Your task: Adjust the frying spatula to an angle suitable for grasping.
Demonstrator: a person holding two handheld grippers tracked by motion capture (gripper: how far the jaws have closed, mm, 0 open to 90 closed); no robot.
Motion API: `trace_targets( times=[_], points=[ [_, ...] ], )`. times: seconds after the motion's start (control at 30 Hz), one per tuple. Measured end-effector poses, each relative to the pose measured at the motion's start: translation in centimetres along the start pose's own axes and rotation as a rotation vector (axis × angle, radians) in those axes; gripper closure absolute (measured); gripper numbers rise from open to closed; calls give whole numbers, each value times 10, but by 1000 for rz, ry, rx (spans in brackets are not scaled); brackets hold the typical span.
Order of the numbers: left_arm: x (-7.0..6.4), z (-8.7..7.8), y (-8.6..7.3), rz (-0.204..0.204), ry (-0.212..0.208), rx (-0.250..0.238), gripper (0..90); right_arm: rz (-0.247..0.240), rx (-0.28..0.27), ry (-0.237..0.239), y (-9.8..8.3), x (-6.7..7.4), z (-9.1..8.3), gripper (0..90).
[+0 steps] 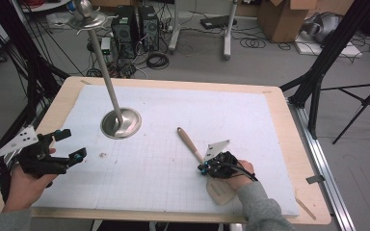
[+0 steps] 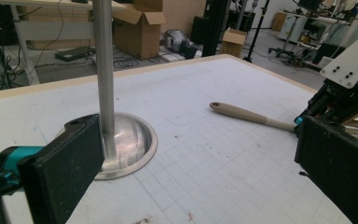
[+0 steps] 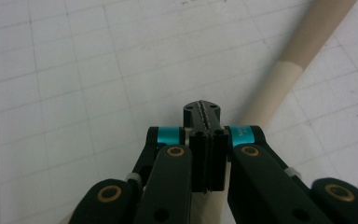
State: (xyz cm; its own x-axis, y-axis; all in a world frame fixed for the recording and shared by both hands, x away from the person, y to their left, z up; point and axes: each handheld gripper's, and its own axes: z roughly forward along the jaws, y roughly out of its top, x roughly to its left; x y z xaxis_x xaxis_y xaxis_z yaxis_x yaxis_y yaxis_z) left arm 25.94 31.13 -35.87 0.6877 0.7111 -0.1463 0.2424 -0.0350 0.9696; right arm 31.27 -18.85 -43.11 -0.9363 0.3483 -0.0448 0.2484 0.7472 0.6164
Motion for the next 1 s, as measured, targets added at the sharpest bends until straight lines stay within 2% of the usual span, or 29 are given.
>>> trace_targets(
  times=[0.07,0.2,0.27,0.3,0.53,0.67,0.77,0.83,1.0],
  points=[
    [0,1,0,0,-3,1,18,-11,19,-7,-1,2,-3,900],
    [-1,1,0,1,-3,3,18,-17,23,-30,-5,3,-7,900],
    [-1,1,0,1,-4,0,18,-28,36,-25,-7,2,-9,900],
    [-1,0,0,-1,-1,-1,18,-12,29,-21,-9,1,-9,900],
    [0,-2,-1,-4,2,-3,18,13,17,-18,-18,-5,-15,900],
    [0,0,-1,-5,1,0,18,6,16,-36,-18,-4,-15,900],
    [0,1,-1,-2,-1,4,18,24,11,-32,-18,-5,-15,900],
    [0,2,0,0,-2,4,18,26,-11,-21,-16,-2,-15,900],
    [-1,3,0,1,-4,7,18,-64,-60,-19,9,14,-3,900]
  ],
)
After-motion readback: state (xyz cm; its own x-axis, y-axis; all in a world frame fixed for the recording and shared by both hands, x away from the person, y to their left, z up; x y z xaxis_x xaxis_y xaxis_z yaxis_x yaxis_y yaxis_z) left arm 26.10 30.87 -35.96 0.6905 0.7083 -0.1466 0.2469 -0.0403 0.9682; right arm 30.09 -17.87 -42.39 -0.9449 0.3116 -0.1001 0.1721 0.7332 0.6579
